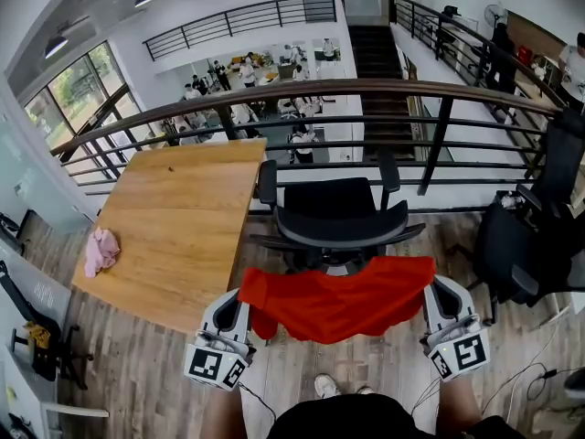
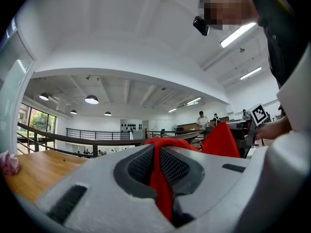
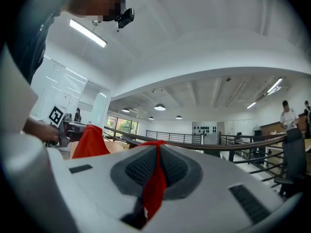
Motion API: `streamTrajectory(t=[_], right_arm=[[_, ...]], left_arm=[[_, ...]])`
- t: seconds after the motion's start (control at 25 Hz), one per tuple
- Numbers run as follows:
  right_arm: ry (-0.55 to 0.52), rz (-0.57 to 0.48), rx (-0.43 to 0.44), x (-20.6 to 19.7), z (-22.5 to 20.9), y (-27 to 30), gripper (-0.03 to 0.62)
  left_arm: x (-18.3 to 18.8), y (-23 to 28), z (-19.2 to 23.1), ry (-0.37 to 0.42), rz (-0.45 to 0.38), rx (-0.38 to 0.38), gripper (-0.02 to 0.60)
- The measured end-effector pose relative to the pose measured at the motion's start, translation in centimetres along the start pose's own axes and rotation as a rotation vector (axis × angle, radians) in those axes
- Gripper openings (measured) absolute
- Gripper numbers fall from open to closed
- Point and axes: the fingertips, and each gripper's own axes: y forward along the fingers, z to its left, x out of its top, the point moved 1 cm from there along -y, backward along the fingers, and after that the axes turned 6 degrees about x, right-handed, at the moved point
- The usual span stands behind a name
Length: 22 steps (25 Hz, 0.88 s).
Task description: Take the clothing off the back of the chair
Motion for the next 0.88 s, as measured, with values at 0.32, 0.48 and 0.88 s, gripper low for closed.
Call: streamTrajectory(t=[0.32,0.48,0.88], right_arm=[[0.041,0.05,0.044,-4.0,0.3,-0.5,0.026],[0.058,0.07,0.05,-5.6,0.7,-0.9,0.026],[0.076,0.132,0.061,-8.2,1.6,-1.9,0.026]], left_arm=[[-4.5,0.2,-1.8,-0.063,0.092,0.031,0.028],[-5.9,0.1,-2.8,-0.067,0.121,0.031,0.028],[-8.4,-0.2,-5.3,-0.084,0.176,0.019,0.028]])
